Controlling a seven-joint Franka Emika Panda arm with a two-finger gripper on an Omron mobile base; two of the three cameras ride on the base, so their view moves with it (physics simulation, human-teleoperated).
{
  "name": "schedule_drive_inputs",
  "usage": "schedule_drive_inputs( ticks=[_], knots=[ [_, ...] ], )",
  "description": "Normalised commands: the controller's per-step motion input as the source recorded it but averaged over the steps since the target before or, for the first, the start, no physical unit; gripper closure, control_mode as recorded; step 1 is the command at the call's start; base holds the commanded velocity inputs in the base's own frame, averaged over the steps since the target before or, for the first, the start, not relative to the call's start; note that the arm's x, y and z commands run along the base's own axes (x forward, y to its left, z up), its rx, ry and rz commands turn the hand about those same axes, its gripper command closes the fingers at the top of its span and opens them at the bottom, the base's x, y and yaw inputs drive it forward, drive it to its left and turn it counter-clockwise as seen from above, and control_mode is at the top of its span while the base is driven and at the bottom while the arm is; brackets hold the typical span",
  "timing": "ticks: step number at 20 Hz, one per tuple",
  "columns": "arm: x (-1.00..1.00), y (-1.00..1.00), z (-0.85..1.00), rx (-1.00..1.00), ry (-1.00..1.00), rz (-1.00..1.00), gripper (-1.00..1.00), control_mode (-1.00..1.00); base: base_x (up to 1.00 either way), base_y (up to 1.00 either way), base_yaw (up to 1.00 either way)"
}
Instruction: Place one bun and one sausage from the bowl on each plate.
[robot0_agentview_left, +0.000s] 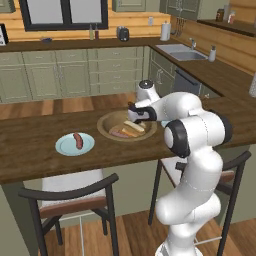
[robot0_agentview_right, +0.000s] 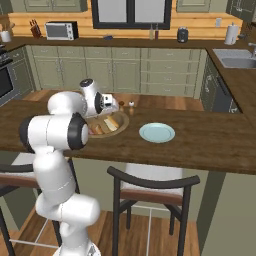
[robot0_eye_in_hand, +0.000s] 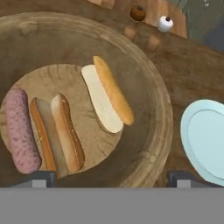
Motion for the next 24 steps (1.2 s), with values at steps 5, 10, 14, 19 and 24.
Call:
schedule_drive_inputs(
  ticks=[5,10,14,19,24],
  knots=[
    [0.09,0.12,-0.64,-0.18,0.02,0.00,-1.00,-1.00,0.00,0.00,0.00],
    [0.52,-0.11,-0.43,0.00,-0.09,-0.01,-1.00,-1.00,0.00,0.00,0.00],
    [0.79,-0.12,-0.05,0.00,0.00,-0.02,-1.00,-1.00,0.00,0.00,0.00],
    [0.56,-0.05,-0.08,-0.02,0.06,-0.07,-1.00,-1.00,0.00,0.00,0.00],
    [0.34,-0.30,-0.24,-0.06,0.02,0.00,-1.00,-1.00,0.00,0.00,0.00]
  ],
)
